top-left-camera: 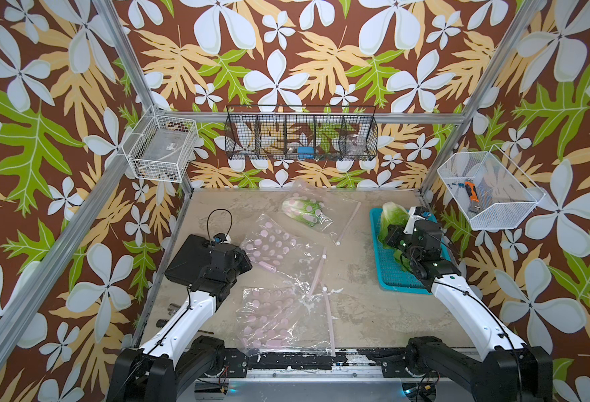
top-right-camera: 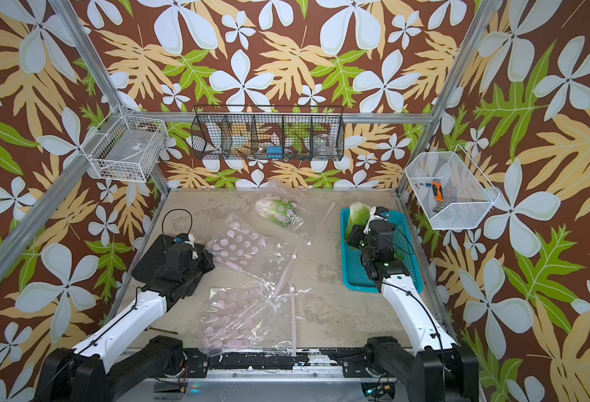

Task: Open the zip-top bag and take out the chinese cabbages
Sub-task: Place the Chinese cabbage in the basket.

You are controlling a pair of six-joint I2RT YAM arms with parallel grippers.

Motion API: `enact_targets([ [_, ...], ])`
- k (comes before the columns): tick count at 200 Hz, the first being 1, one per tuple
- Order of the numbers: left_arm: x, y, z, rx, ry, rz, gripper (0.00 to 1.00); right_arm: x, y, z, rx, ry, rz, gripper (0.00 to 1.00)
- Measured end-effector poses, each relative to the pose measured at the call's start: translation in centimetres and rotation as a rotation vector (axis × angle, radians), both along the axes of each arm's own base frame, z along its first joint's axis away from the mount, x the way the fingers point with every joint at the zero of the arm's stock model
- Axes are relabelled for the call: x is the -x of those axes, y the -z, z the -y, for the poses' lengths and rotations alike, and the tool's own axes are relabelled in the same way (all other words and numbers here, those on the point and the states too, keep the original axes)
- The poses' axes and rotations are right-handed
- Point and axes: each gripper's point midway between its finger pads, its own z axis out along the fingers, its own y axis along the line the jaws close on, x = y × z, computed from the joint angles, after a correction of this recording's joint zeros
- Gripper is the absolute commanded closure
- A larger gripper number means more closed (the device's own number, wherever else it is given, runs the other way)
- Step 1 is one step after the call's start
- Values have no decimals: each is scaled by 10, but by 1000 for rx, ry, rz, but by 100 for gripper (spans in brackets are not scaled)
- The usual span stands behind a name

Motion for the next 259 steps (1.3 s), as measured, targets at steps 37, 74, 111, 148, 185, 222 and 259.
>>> enact_targets([
  [37,1,-28,-2,-34,-13,45,0,-5,45,-1,-20,-9,-69,100],
  [74,-3,-76,-6,-85,-5,123,0,-16,69,-7,-41,-43,-87,100],
  [111,-7,-91,6,-112,87,125,0,-19,95,-11,-27,-74,-138,100],
  [148,-12,-73,40,-81,237,41,0,-16,106,-6,19,-74,-158,100],
  [185,-18,-66,82,-50,356,8,0,-15,112,4,42,-46,-178,94],
  [222,-31,-56,108,-7,393,-17,0,-13,118,15,79,-13,-217,66],
  [259,-49,-46,134,36,395,-51,0,-7,119,25,131,12,-250,31],
])
